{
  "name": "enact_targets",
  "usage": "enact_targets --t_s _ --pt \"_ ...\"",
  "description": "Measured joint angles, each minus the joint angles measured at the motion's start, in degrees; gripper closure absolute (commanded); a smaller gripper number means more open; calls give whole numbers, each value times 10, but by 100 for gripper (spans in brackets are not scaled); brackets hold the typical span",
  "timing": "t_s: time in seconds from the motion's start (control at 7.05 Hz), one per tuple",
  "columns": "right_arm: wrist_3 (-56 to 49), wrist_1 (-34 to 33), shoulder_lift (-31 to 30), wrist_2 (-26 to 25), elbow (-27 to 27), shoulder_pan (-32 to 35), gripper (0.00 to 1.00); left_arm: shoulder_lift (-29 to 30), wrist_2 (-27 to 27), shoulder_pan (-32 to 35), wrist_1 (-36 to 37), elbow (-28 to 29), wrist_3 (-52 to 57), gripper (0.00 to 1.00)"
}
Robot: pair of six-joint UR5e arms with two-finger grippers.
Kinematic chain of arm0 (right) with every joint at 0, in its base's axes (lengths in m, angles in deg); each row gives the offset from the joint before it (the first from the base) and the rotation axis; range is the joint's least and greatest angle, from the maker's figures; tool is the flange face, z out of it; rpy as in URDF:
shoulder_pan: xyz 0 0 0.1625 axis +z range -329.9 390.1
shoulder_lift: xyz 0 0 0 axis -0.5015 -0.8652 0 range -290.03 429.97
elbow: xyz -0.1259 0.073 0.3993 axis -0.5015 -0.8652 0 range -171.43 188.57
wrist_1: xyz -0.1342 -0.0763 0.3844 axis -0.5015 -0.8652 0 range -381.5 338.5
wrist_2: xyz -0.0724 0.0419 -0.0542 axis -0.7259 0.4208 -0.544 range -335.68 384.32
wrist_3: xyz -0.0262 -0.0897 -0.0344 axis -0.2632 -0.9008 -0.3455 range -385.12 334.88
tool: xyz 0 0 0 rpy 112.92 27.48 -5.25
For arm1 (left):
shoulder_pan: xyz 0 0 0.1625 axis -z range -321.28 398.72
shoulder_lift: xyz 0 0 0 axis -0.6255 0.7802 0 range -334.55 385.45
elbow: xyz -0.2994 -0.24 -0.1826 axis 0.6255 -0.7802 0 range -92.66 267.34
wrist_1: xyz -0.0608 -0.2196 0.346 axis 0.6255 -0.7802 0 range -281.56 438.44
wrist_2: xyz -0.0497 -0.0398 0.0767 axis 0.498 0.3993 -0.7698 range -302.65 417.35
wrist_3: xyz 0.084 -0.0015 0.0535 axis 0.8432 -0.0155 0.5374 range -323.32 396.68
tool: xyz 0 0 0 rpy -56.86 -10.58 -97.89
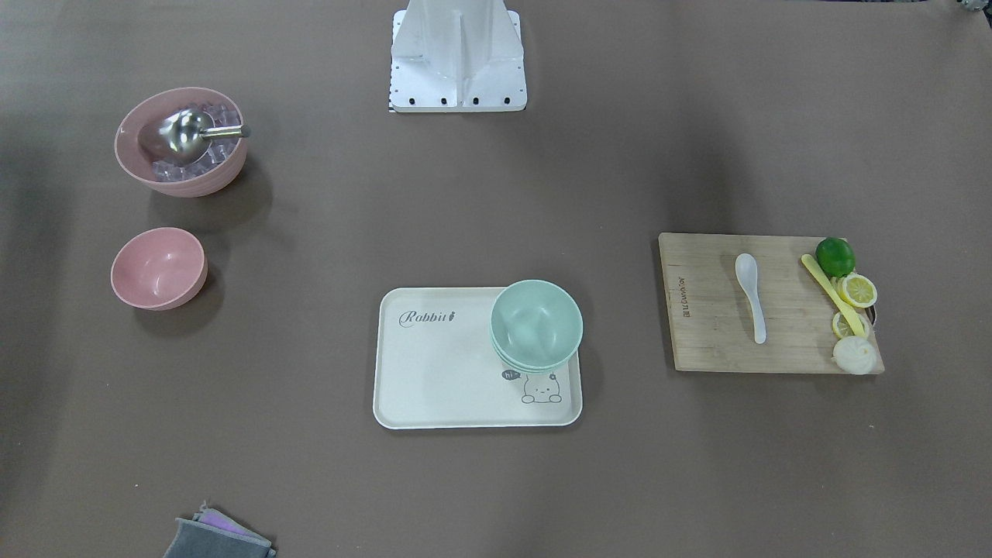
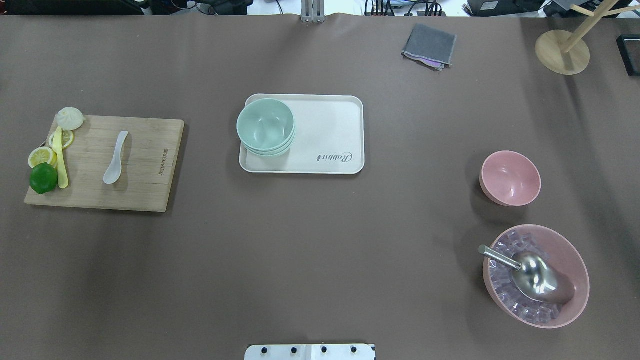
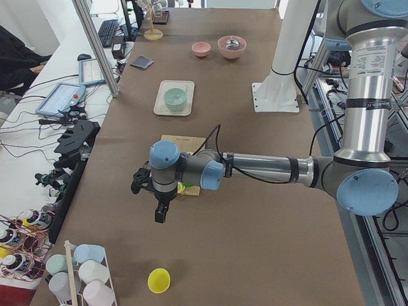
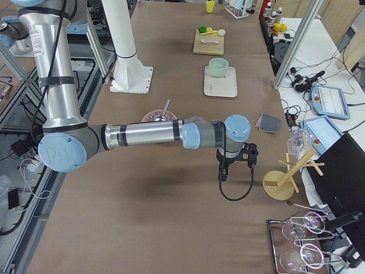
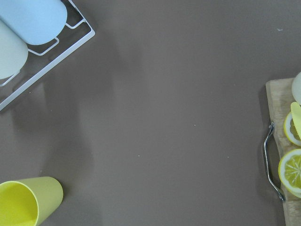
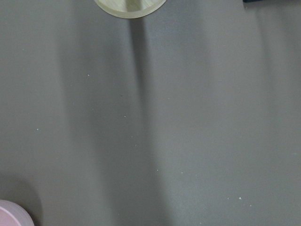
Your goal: Stack pink bowl on green and place spoon
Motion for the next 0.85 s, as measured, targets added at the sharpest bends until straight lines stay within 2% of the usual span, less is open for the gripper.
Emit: enact_targets --t_s 0.85 --pt "0 2 -6 2 7 -3 0 10 -1 -3 -5 16 0 2"
